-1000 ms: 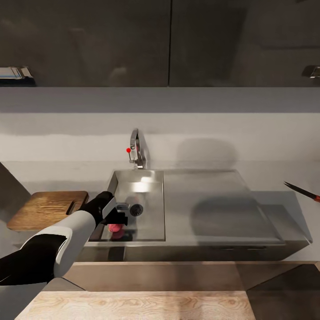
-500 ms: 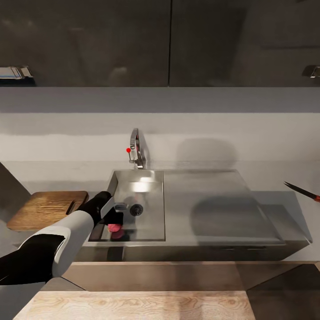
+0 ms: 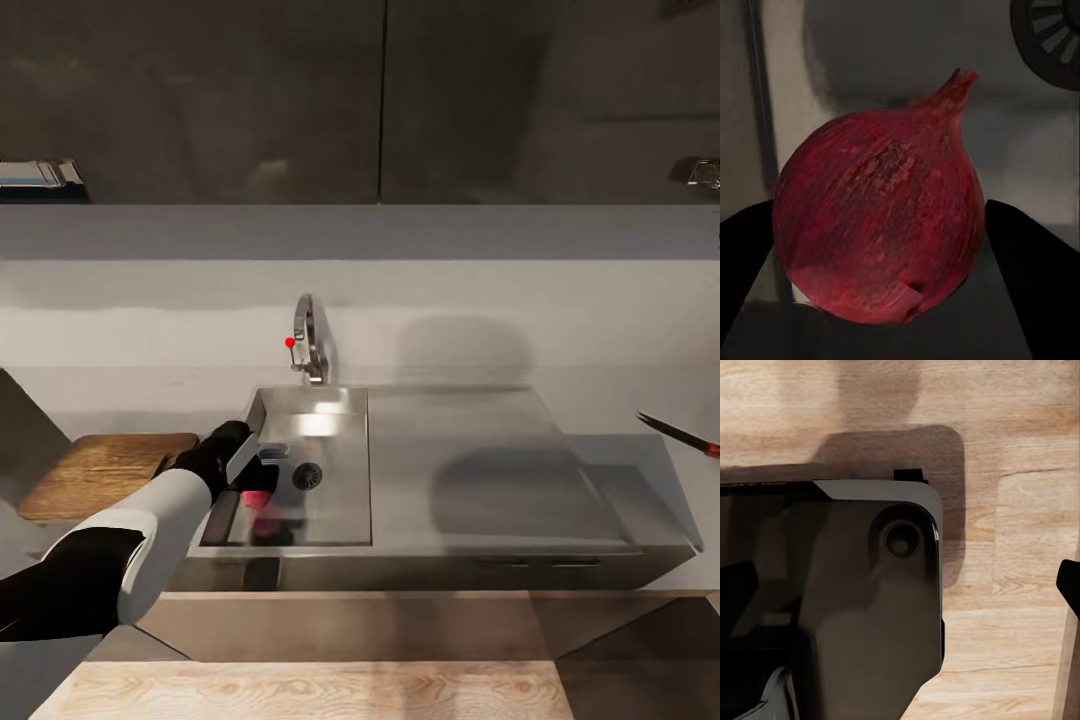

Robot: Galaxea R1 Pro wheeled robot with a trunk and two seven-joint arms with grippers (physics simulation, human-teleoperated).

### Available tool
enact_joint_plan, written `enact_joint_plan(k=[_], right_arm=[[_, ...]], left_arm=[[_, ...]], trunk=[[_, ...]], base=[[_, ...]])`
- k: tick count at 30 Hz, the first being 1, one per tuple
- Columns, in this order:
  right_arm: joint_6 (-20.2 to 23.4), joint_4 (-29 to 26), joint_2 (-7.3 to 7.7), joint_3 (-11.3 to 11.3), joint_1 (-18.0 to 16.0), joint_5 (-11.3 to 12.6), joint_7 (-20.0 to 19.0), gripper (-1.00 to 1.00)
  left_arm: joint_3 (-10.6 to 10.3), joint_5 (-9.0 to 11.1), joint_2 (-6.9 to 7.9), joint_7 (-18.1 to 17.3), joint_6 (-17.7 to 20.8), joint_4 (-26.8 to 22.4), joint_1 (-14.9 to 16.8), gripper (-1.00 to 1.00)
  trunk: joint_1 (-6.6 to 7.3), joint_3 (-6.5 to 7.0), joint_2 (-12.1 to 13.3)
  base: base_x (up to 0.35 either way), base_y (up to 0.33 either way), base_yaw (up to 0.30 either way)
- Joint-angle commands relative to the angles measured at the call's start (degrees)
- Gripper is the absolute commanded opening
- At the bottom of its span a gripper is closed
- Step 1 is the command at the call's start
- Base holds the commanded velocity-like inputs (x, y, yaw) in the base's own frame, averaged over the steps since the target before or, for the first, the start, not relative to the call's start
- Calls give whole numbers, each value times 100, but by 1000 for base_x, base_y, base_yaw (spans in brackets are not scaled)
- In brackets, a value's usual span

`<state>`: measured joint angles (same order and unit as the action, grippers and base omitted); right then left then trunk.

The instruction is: In the kitchen, take the Vidalia onion out of the sink, dice it on the chopping board with the paring knife, put the diced onion into the bowl on the countertop, then place both the paring knife and the chopping board into the sink.

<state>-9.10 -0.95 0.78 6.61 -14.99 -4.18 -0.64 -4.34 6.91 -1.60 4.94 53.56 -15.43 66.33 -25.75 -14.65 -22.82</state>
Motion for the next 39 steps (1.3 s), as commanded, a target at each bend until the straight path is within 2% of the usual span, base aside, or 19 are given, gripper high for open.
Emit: enact_joint_plan(k=[1, 5, 10, 17, 24, 28, 29, 37, 39], right_arm=[[-22, 7, 1, 49, -4, -44, -7, 100], [-22, 7, 1, 50, -4, -41, -7, 100], [-22, 3, 1, 50, -4, -43, -11, 100], [-34, -14, 1, 63, -4, -39, -7, 100], [-104, -43, 1, 87, -4, -28, -7, 100], [-345, -51, -8, 94, -4, -22, -7, 100], [-479, -51, -19, 98, -4, -21, -7, 100], [-545, -54, -21, 155, -4, -21, -7, 100], [-548, -56, -18, 161, -4, -17, -7, 100]], left_arm=[[-44, 62, 2, 42, 32, -96, 3, -100], [-29, 64, -4, 42, 211, -423, 3, -100], [-32, 69, -7, 42, 432, -1063, 3, -100], [-16, 73, -8, 42, 461, -1255, 3, -100], [-15, 88, -24, 42, 476, -1673, 3, -100], [-39, 90, -16, 42, 479, -2201, 3, -100], [-46, 96, -10, 42, 480, -2578, 3, -100], [-27, 99, 6, 42, 480, -3233, 3, -100], [-25, 105, 14, 42, 481, -3534, 3, -100]], trunk=[[-3, -1, -10], [-3, 35, -10], [-3, 80, -10], [-3, 144, -10], [-3, 207, -10], [-3, 243, -10], [-3, 252, -10], [-3, 325, -10], [-3, 343, -10]], base=[[0, 0, 0], [0, 0, 0], [0, 0, 0], [-11, 0, 0], [-278, 0, 0], [-327, 0, 0], [-328, 0, 0], [-259, 0, 0], [-104, 0, 0]])
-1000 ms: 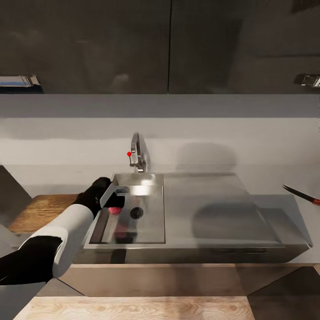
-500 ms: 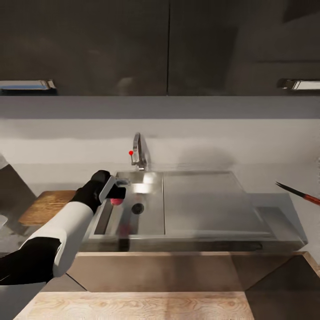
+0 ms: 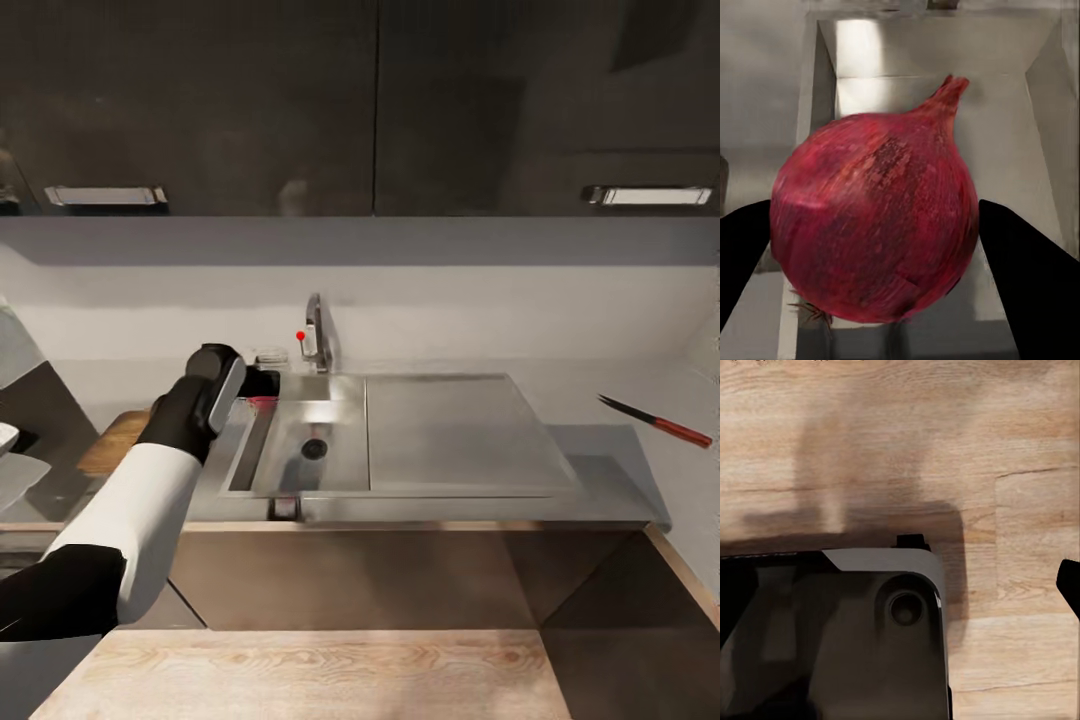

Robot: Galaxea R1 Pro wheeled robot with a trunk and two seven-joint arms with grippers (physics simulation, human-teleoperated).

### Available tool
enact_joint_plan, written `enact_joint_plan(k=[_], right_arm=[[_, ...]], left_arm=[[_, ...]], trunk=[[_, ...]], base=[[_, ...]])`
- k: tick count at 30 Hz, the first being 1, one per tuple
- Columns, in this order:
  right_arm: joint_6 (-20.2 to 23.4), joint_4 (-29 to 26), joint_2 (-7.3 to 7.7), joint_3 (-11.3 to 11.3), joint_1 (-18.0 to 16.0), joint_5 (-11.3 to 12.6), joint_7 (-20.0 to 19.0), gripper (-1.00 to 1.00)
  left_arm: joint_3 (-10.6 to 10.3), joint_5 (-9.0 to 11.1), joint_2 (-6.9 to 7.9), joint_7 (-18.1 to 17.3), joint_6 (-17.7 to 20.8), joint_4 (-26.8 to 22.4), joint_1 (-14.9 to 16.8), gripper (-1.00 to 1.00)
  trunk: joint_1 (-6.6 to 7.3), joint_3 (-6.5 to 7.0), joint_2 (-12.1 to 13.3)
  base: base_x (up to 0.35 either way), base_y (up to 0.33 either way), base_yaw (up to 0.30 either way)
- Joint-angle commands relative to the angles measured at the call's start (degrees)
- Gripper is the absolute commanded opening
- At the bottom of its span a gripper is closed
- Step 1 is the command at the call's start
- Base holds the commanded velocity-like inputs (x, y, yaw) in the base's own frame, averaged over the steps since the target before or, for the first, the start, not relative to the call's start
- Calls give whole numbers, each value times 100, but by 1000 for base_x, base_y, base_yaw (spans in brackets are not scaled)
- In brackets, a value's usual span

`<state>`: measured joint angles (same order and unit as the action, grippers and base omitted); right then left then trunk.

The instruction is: In the kitchen, take the Vidalia onion out of the sink, dice it on the chopping board with the paring knife, put the diced onion into the bowl on the countertop, then place both the paring knife and the chopping board into the sink.

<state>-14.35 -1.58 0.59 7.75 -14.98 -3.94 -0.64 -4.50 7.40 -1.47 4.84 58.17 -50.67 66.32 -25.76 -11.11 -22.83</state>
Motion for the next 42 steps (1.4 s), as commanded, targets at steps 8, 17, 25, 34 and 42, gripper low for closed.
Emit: enact_joint_plan(k=[8, 17, 25, 34, 42], right_arm=[[-34, 0, 2, 51, -5, 231, -13, 100], [-41, -9, 2, 51, -5, 342, -13, 100], [-34, -13, 2, 51, -5, 350, -13, 100], [-32, -18, 2, 51, -5, 350, -15, 100], [-32, -16, 2, 51, -5, 350, -15, 100]], left_arm=[[-7, 62, 27, 52, 24, -378, 4, -100], [-7, 66, 128, 52, 45, -203, -4, -100], [-15, 67, 123, 44, 45, 106, -5, -100], [-32, 68, 96, 35, 45, 286, -5, -100], [-33, 64, 95, 30, 45, 445, -5, -100]], trunk=[[-2, 61, -9], [-2, 131, -9], [-2, 139, -9], [-2, 139, -9], [-2, 139, -9]], base=[[-22, 5, 26], [-1, 236, 143], [0, 299, 21], [0, 300, 0], [0, 300, 0]])
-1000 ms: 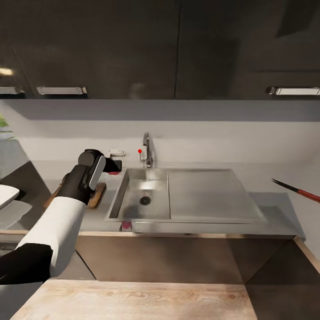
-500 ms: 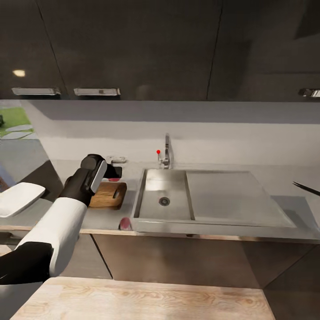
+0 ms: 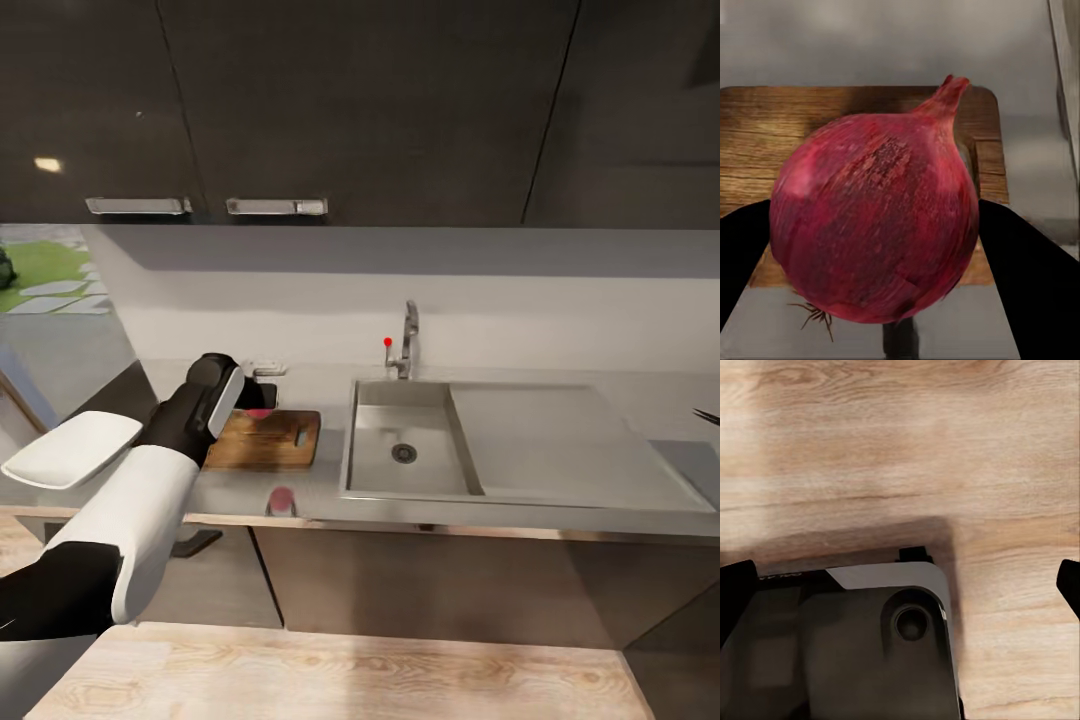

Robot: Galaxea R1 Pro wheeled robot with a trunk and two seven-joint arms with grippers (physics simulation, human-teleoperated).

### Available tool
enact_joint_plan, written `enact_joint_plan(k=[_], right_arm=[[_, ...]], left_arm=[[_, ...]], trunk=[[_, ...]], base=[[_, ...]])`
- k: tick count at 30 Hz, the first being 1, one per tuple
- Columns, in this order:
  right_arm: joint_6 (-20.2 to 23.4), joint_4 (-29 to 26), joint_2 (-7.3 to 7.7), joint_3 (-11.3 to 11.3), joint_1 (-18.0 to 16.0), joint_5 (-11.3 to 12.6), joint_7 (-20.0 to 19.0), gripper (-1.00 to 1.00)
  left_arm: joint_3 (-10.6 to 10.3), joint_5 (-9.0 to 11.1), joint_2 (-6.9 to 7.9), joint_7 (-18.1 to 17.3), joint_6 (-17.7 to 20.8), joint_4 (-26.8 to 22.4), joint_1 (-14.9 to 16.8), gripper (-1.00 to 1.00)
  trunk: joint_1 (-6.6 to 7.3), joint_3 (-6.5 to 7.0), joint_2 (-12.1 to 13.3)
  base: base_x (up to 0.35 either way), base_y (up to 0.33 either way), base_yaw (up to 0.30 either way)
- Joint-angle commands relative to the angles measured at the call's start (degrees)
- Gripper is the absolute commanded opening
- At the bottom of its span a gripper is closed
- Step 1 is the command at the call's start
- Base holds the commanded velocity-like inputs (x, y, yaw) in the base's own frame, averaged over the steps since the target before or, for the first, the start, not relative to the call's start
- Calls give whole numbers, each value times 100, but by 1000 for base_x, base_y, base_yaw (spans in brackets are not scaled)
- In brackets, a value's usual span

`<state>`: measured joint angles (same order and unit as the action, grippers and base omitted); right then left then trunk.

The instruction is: In the kitchen, take the Vidalia onion out of the sink, dice it on the chopping board with the paring knife, put the diced onion into the bowl on the countertop, then place both the paring knife and the chopping board into the sink.

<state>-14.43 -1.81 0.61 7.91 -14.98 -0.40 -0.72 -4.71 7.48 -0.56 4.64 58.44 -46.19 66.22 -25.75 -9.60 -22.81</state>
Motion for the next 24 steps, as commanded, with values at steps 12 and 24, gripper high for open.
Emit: enact_joint_plan(k=[12, 24], right_arm=[[-24, 5, 0, 35, -5, -4, -8, 100], [-24, 5, -8, 41, -5, -4, -8, 100]], left_arm=[[-25, 45, -30, 45, -2, 455, 5, -100], [-30, 43, -170, 38, -23, 641, 5, -100]], trunk=[[-3, -11, -12], [-3, -11, -12]], base=[[0, 241, 0], [4, 5, 0]])
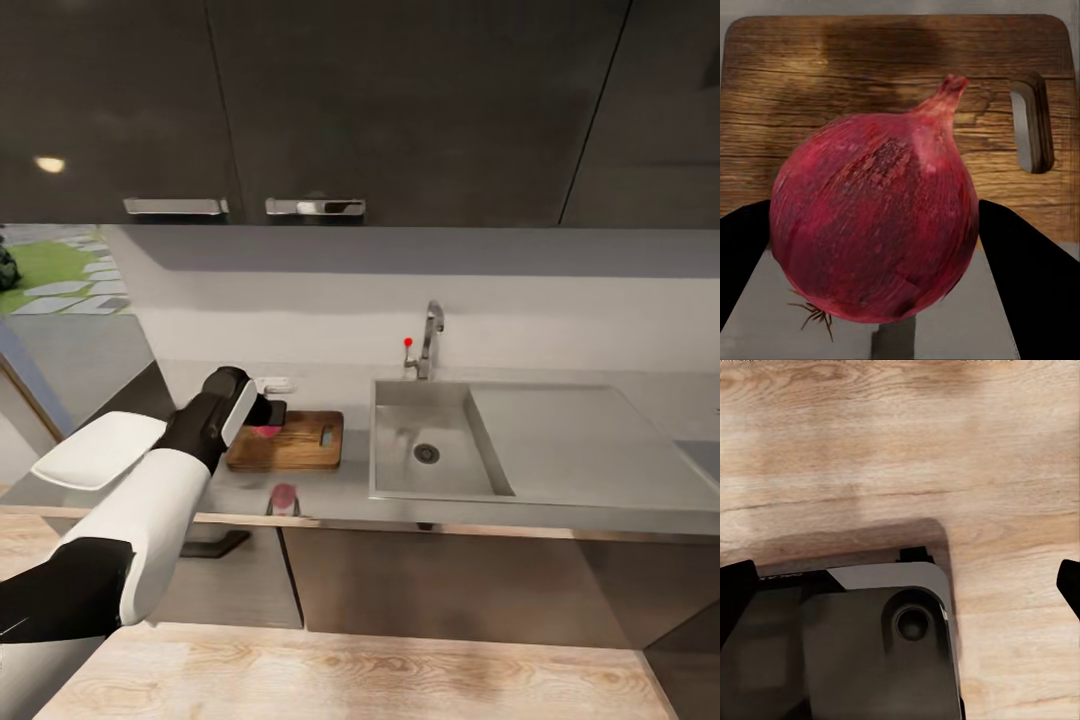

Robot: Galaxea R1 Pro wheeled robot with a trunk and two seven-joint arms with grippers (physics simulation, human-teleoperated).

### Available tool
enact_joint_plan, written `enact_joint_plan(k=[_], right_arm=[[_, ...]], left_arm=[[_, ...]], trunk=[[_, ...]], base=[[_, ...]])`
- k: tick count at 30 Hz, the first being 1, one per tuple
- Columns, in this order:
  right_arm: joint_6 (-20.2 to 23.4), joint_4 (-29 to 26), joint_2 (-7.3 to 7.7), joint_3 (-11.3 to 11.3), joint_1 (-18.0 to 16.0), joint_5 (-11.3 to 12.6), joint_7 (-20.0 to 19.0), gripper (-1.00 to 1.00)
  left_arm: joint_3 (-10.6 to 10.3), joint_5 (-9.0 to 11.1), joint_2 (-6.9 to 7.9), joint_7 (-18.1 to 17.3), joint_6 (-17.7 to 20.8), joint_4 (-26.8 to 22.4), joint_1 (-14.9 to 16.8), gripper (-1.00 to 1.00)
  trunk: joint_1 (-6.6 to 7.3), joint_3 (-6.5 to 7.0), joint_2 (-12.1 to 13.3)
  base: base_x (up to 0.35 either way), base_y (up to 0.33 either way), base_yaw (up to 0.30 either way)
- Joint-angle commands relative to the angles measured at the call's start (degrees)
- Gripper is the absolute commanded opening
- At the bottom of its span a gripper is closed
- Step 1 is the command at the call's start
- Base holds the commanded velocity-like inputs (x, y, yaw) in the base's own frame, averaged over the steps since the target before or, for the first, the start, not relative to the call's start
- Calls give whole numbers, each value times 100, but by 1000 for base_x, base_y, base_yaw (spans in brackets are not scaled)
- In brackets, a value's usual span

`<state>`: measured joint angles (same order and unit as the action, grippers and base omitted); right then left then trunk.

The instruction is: In the kitchen, take the Vidalia onion out of the sink, dice it on the chopping board with the paring knife, put the diced onion into the bowl on the countertop, then place both the paring knife and the chopping board into the sink.

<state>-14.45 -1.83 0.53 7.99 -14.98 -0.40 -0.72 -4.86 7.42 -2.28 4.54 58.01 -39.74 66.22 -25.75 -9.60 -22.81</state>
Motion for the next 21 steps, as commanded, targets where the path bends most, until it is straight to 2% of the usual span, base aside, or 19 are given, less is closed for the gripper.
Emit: enact_joint_plan(k=[1, 8, 16, 21], right_arm=[[-23, 7, 0, 34, -5, -4, -8, 100], [-23, 7, 0, 34, -5, -4, -8, 100], [-23, 7, -2, 28, -5, -4, -8, 100], [-23, 7, -1, 27, -5, -4, -8, 100]], left_arm=[[-15, 49, -5, 48, 19, 5, 5, -100], [-15, 49, -16, 47, 18, 25, 5, -100], [-13, 49, -7, 47, 11, 107, 5, -100], [-7, 46, 39, 47, -3, 282, 5, -100]], trunk=[[-4, -12, -11], [-4, -12, -11], [-4, -12, -11], [-4, -12, -11]], base=[[80, -78, 0], [138, -111, 0], [192, -16, 0], [59, -1, 0]])
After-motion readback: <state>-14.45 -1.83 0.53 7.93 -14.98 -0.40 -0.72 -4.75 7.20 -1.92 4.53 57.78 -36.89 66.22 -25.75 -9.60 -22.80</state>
